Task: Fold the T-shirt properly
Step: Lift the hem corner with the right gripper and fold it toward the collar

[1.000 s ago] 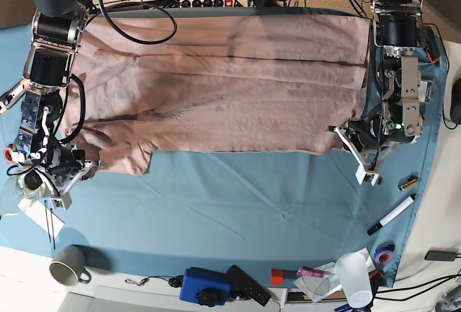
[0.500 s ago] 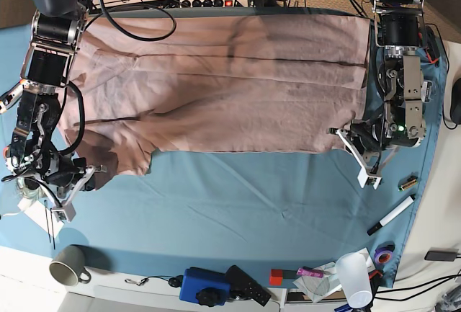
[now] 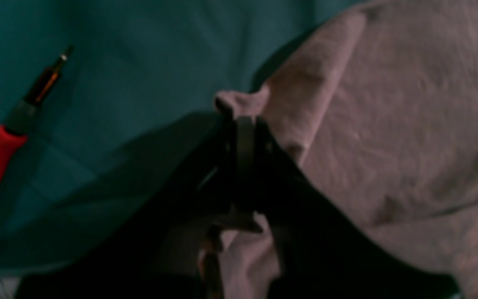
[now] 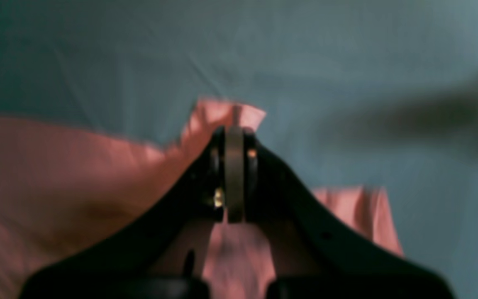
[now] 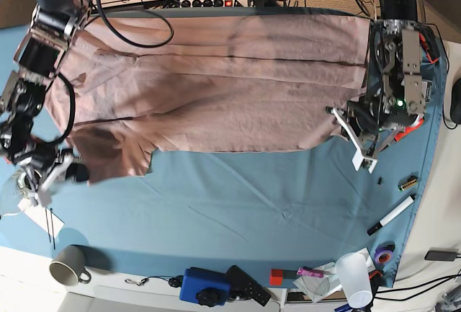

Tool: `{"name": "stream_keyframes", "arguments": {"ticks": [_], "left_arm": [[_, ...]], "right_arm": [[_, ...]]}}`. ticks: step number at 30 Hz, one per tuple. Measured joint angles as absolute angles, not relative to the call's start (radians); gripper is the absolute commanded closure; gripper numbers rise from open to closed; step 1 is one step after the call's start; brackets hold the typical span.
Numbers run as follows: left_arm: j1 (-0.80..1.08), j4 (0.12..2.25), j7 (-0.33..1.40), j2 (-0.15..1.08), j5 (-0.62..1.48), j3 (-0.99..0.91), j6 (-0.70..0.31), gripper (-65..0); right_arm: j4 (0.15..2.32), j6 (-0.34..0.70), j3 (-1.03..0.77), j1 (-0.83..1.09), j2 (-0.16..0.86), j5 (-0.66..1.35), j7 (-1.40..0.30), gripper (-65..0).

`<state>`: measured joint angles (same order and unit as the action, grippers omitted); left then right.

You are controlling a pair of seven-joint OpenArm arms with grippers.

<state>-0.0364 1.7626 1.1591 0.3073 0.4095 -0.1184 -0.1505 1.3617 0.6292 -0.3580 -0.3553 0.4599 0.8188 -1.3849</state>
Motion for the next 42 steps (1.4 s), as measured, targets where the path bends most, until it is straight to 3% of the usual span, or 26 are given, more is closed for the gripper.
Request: {"name": "stream_keyframes", "arguments": {"ticks": [8, 14, 26, 42], "left_arm": [[0.072, 1.842, 1.148, 0.308, 0.438, -0.226, -0.155, 0.0], [0.109, 1.848, 1.148, 0.308, 0.485, -0.265, -0.184, 0.0], [0.120, 1.879, 1.149, 0.308, 0.491, -0.265, -0.184, 0.0], [0.310, 2.100, 1.114, 0.308, 0.439, -0.269, -0.183, 0.0]], "right_arm": [[1.581, 0.651, -0.389, -0.137, 0.459, 0.834, -1.373, 0.0], [1.689, 0.651, -0.519, -0.015, 0.455, 0.840, -1.348, 0.0], [1.721, 0.652, -0.813, 0.128, 0.454, 0.892, -1.354, 0.0], [1.721, 0.644, -0.990, 0.196, 0.451, 0.902, -1.361, 0.0]]}}
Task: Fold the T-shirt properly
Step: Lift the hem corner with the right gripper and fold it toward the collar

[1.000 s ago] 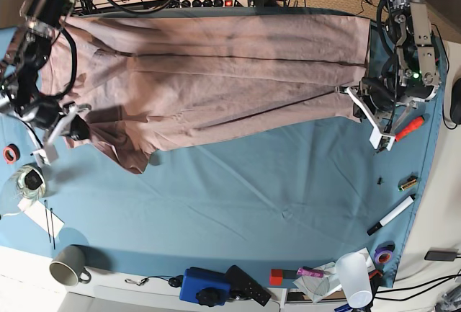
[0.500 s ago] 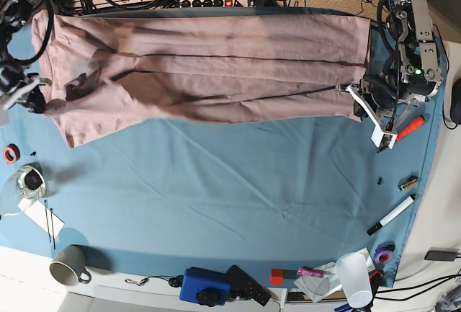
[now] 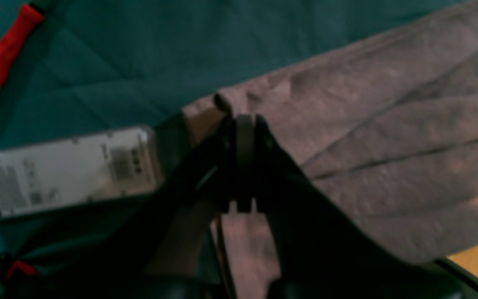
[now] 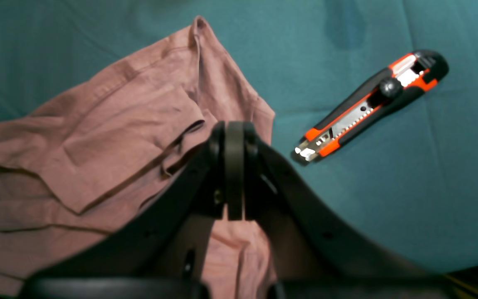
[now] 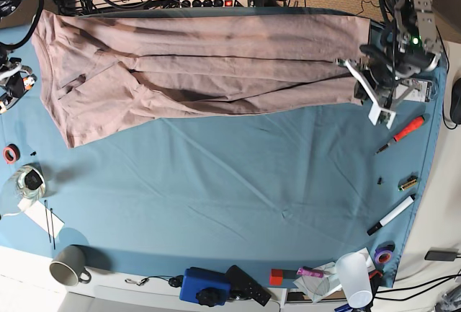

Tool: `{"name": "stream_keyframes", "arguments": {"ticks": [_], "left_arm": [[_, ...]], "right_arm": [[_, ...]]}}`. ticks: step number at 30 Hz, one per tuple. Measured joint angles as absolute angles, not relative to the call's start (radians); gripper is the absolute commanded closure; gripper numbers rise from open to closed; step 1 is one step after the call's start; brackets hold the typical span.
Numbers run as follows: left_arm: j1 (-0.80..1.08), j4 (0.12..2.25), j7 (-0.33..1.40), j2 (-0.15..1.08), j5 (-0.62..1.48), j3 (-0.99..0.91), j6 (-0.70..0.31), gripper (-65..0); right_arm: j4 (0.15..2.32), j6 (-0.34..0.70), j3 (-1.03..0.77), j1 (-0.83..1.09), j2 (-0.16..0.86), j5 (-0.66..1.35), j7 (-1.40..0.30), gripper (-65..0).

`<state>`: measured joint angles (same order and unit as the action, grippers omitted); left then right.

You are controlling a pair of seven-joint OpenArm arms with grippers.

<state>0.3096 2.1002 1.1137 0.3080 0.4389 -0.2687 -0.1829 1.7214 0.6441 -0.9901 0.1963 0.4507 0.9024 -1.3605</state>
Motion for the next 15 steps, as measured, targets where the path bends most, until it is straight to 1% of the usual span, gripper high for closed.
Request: {"name": "stream_keyframes", "arguments": {"ticks": [4, 10, 13, 14, 15], "left_arm": [[0.332, 2.132, 1.077, 0.308, 0.430, -0.269, -0.183, 0.0], [0.332, 2.132, 1.075, 0.308, 0.428, -0.269, -0.183, 0.0], [0.332, 2.131, 1.075, 0.308, 0.428, -0.269, -0.183, 0.0], [0.332, 2.131, 1.075, 0.308, 0.428, -0.269, -0.183, 0.0], [0.332, 2.131, 1.075, 0.308, 0.428, -0.269, -0.183, 0.0]], "right_arm": [[1.721, 0.644, -1.014, 0.200, 0.451, 0.917, -1.361, 0.0], [1.721, 0.645, -1.014, 0.202, 0.449, 0.918, -1.361, 0.0], [1.721, 0.678, -1.014, 0.203, 0.449, 0.917, -1.362, 0.0], [1.721, 0.680, -1.014, 0.202, 0.449, 0.918, -1.362, -1.8], [1.721, 0.682, -1.014, 0.202, 0.449, 0.918, -1.369, -6.4]]}}
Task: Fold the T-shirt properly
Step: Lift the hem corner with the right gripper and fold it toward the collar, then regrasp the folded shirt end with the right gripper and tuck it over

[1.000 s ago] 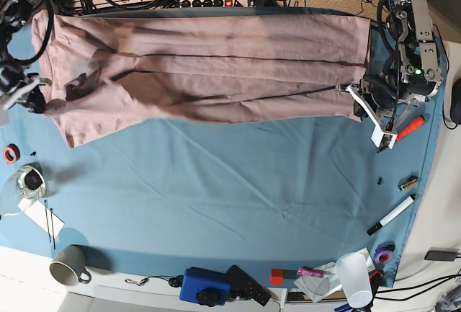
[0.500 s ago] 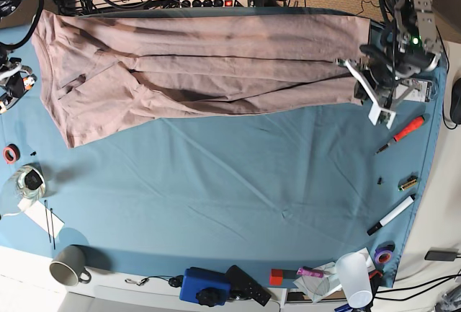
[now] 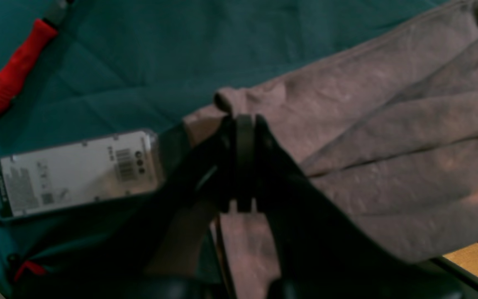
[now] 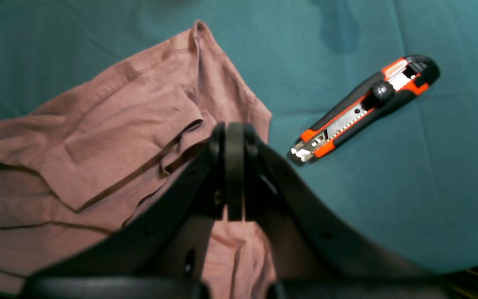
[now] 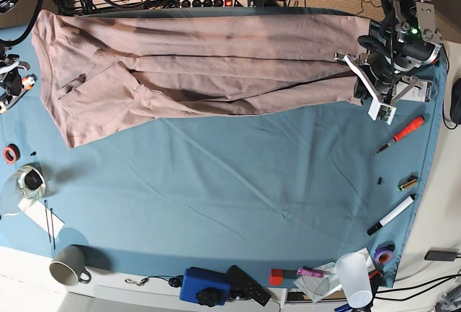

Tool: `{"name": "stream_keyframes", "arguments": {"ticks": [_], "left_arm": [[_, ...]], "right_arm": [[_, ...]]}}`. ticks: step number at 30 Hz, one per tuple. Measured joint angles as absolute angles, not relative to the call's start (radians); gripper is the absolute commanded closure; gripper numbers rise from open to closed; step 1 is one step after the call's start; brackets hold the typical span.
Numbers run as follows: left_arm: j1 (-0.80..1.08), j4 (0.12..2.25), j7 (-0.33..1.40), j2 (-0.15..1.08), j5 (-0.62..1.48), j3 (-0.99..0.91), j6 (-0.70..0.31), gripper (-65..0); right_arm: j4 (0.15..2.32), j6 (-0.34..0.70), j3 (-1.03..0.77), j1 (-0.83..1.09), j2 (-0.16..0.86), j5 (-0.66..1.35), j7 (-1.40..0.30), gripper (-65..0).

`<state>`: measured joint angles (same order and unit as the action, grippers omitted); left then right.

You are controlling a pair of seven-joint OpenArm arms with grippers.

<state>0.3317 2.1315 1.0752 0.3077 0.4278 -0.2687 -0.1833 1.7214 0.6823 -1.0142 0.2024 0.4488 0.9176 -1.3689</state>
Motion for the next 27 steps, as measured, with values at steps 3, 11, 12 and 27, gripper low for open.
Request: {"name": "stream_keyframes", "arguments": {"ticks": [3, 11, 12, 27], "left_arm": [[0.332, 2.131, 1.075, 0.308, 0.428, -0.269, -0.183, 0.0], [0.332, 2.131, 1.076, 0.308, 0.445, -0.269, -0.183, 0.0], [0.332, 2.131, 1.076, 0.308, 0.461, -0.269, -0.183, 0.0], [0.332, 2.132, 1.076, 0.308, 0.465, -0.269, -0.183, 0.0]], "right_arm": [[1.721, 0.682, -1.014, 0.203, 0.449, 0.916, -1.383, -17.2], [1.721, 0.677, -0.881, 0.203, 0.449, 0.793, -1.284, -18.2], [1.721, 0.671, -0.847, 0.203, 0.449, 0.766, -1.248, -18.2], [1.541, 0.524, -0.531, 0.064, 0.451, 0.418, -1.025, -18.2]]}}
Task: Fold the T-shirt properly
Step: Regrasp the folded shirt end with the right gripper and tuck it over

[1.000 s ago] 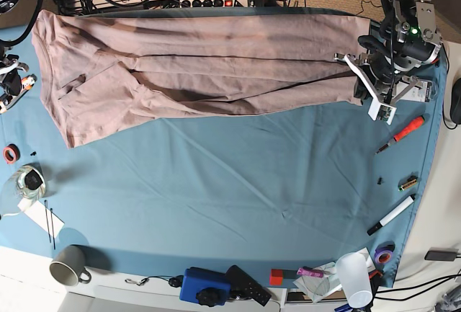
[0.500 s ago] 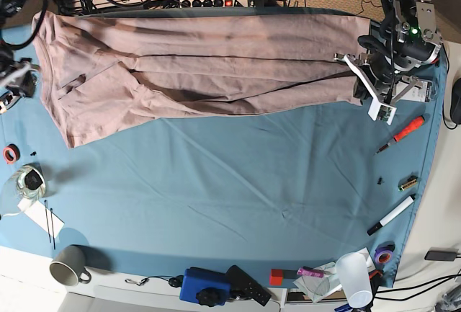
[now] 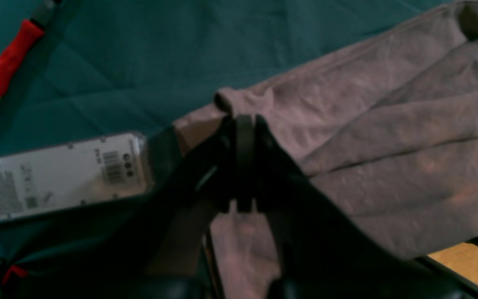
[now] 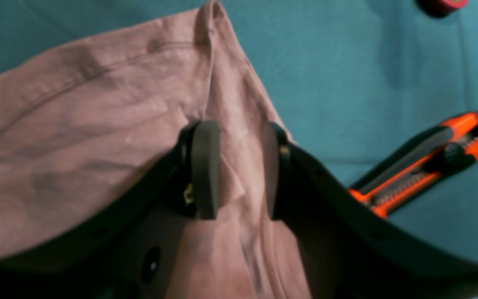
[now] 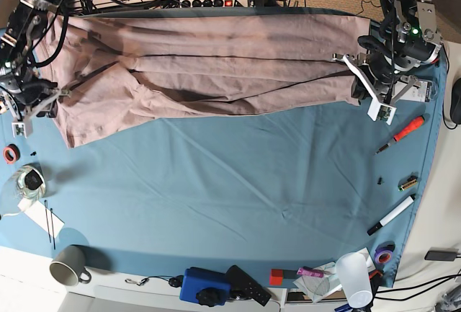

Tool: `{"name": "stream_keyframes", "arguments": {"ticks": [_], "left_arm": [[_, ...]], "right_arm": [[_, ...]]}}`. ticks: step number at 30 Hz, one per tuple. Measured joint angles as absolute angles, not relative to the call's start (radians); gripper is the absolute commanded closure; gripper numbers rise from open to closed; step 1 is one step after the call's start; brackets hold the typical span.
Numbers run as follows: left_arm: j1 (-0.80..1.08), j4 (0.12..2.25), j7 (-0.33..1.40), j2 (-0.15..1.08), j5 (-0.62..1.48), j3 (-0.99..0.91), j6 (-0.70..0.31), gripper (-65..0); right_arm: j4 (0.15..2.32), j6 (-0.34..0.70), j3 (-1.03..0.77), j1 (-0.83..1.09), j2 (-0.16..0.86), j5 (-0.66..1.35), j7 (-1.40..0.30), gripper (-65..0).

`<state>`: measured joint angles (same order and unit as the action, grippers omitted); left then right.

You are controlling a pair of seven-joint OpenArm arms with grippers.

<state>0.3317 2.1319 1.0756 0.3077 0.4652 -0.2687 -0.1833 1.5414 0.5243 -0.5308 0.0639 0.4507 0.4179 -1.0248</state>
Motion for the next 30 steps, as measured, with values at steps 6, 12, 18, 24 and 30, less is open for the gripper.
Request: {"name": "stream_keyframes", "arguments": {"ticks": [6, 12, 18, 24, 30], "left_arm": [[0.332, 2.131, 1.076, 0.308, 0.465, -0.269, -0.184, 0.0], [0.332, 2.131, 1.076, 0.308, 0.465, -0.269, -0.184, 0.0], [0.332, 2.131, 1.076, 0.307, 0.465, -0.269, -0.184, 0.0], [0.332, 2.131, 1.076, 0.307, 0.465, -0.269, -0.184, 0.0], [0.332, 2.131, 1.076, 0.305, 0.465, -0.269, -0.184, 0.0]], "right_arm": [[1.427, 0.546, -0.523, 0.016, 0.449, 0.416, -1.053, -18.2], [1.427, 0.559, -0.522, 0.015, 0.449, 0.446, -1.130, -18.1], [1.427, 0.559, -0.522, 0.015, 0.449, 0.447, -1.118, -1.5], [1.430, 0.559, -0.522, 0.014, 0.449, 0.445, -1.126, 0.0], [1.610, 0.563, -0.525, 0.016, 0.450, 0.568, -1.175, 0.0]]}}
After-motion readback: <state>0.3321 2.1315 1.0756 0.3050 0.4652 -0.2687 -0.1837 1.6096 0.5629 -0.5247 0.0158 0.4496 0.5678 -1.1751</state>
